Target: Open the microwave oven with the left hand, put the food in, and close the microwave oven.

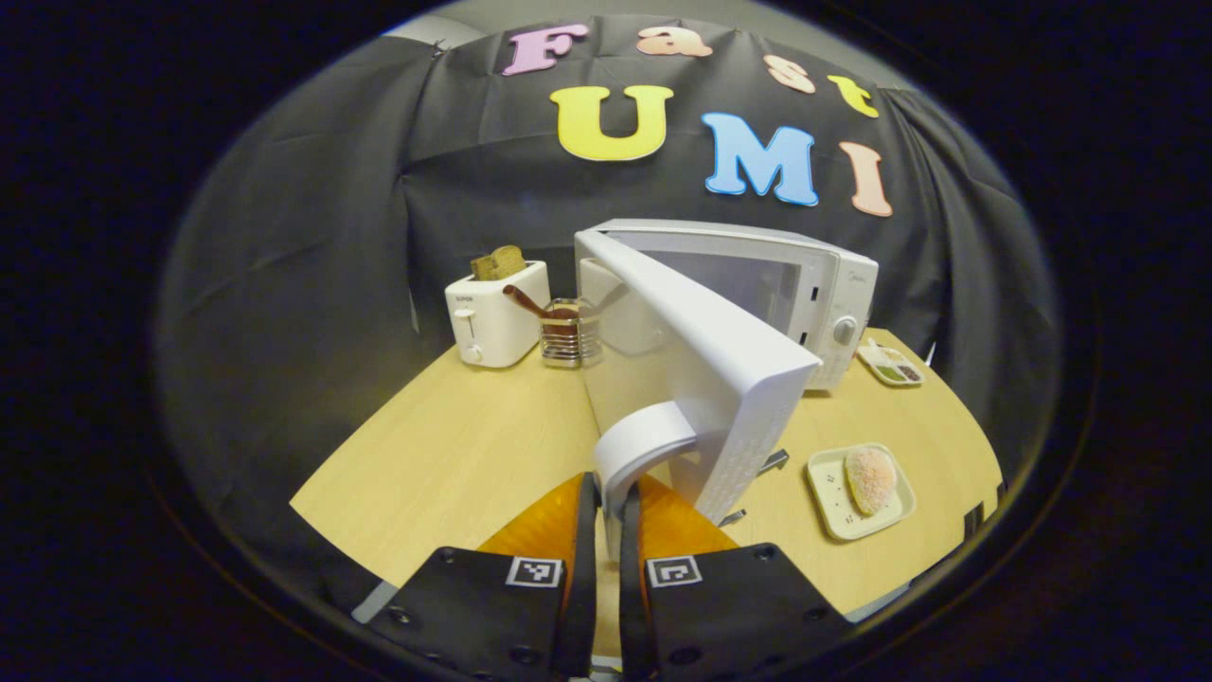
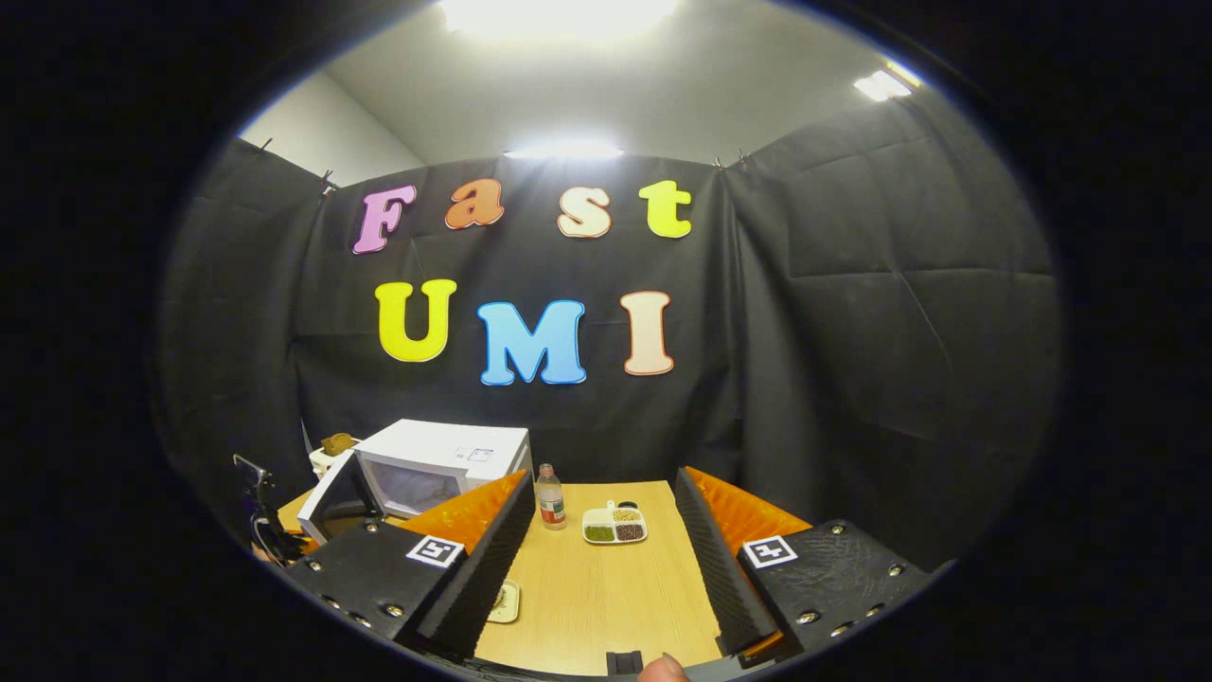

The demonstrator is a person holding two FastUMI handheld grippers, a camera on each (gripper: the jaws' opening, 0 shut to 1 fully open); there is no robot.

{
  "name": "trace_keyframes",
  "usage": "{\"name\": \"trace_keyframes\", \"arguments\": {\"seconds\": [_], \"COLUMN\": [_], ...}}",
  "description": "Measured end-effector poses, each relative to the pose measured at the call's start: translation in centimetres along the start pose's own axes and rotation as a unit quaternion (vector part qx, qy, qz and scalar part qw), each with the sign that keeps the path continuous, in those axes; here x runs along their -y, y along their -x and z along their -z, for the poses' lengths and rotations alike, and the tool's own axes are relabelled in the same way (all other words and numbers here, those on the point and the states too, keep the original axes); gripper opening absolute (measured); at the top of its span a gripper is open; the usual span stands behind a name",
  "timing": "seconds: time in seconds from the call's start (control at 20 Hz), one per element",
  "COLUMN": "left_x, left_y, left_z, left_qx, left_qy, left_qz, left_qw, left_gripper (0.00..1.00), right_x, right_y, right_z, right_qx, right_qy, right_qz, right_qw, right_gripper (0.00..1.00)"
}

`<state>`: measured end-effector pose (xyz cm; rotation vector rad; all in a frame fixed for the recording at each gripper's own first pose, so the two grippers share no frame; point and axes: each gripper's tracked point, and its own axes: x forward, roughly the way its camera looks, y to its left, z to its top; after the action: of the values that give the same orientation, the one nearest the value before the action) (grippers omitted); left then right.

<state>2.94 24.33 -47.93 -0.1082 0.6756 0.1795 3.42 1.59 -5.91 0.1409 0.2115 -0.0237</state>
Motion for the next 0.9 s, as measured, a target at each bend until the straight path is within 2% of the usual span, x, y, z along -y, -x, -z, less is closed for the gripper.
{"name": "trace_keyframes", "arguments": {"seconds": [0.15, 0.3, 0.35, 0.55, 0.7, 0.85, 0.9], "left_x": [-2.8, -5.6, -6.5, -8.5, -9.5, -10.4, -10.3], "left_y": [0.2, 0.4, -0.2, -0.2, -0.2, 1.7, 2.7], "left_z": [0.4, 0.4, 0.5, 0.5, 0.4, 0.3, 0.2], "left_qx": [0.002, -0.006, -0.007, -0.013, -0.007, 0.009, 0.015], "left_qy": [-0.025, -0.032, -0.038, -0.047, -0.036, -0.034, -0.037], "left_qz": [0.039, 0.082, 0.093, 0.115, 0.110, 0.097, 0.095], "left_qw": [0.999, 0.996, 0.995, 0.992, 0.993, 0.995, 0.995], "left_gripper": [0.19, 0.19, 0.25, 0.43, 0.45, 0.81, 0.87], "right_x": [-5.4, -8.9, -9.6, -11.2, -12.5, -13.8, -14.4], "right_y": [-0.4, 0.5, 0.8, 2.3, 2.6, 2.6, 2.4], "right_z": [-1.0, -1.8, -1.3, 0.9, 2.0, 1.9, 2.0], "right_qx": [-0.001, 0.017, 0.018, -0.011, -0.029, -0.031, -0.032], "right_qy": [-0.024, -0.034, -0.028, -0.015, -0.020, -0.018, -0.018], "right_qz": [-0.008, 0.004, 0.010, 0.026, 0.021, 0.006, -0.003], "right_qw": [1.000, 0.999, 0.999, 0.999, 0.999, 0.999, 0.999], "right_gripper": [0.92, 0.92, 0.92, 0.92, 0.92, 0.92, 0.92]}}
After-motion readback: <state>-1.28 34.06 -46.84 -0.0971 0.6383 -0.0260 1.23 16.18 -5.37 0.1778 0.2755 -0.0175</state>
